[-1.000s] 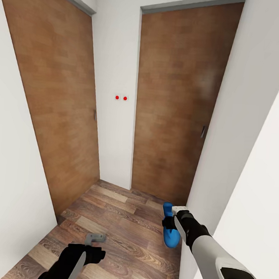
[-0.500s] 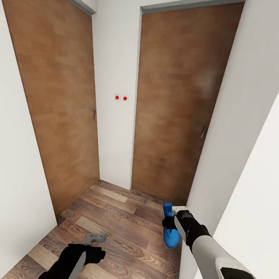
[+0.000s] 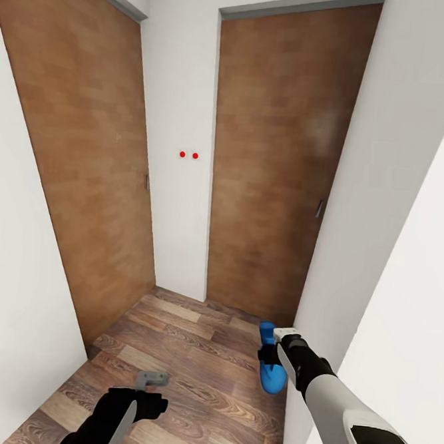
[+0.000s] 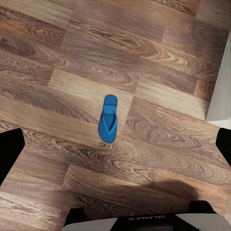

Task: In the bedroom, move the book from the bed onto either nightstand, and place the two sandals side by side next to the bed.

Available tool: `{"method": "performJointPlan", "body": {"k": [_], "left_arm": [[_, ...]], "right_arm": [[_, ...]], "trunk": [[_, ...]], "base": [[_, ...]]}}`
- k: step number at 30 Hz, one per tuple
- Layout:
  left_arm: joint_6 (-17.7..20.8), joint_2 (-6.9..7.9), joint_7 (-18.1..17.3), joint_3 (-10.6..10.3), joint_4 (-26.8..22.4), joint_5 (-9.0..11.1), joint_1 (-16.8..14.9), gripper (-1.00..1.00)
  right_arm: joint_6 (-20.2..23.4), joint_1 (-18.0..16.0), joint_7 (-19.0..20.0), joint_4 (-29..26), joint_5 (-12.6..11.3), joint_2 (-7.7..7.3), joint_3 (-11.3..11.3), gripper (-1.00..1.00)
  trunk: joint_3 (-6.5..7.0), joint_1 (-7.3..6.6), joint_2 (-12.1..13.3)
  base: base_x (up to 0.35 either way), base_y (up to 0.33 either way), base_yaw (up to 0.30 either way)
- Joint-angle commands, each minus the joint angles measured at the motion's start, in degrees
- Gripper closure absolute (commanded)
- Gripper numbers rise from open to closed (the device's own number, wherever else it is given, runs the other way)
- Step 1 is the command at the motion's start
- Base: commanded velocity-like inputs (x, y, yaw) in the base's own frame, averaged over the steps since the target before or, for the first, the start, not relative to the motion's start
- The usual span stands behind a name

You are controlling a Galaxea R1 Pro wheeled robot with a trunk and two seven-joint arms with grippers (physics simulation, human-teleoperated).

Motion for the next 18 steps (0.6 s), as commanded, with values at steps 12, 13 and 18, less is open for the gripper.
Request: {"method": "performJointPlan", "body": {"k": [12,13,18], "left_arm": [[0.2,0.02,0.5,-0.1,-0.1,0.5,0.0,-1.0],[0.2,0.02,0.5,-0.1,-0.1,0.5,0.0,-1.0],[0.2,0.02,0.5,-0.1,-0.1,0.5,0.0,-1.0]], "right_arm": [[0.2,0.0,0.0,-0.1,0.5,0.07,-0.4,1.0],[0.2,0.0,0.0,-0.1,0.5,0.07,-0.4,1.0],[0.2,0.0,0.0,0.0,0.5,0.07,-0.5,1.0]], "trunk": [[-0.08,0.02,0.0],[-0.08,0.02,0.0],[-0.13,0.02,0.0]], "base": [[0.0,0.006,-0.021],[0.016,0.063,-0.01],[0.029,0.058,-0.085]]}}
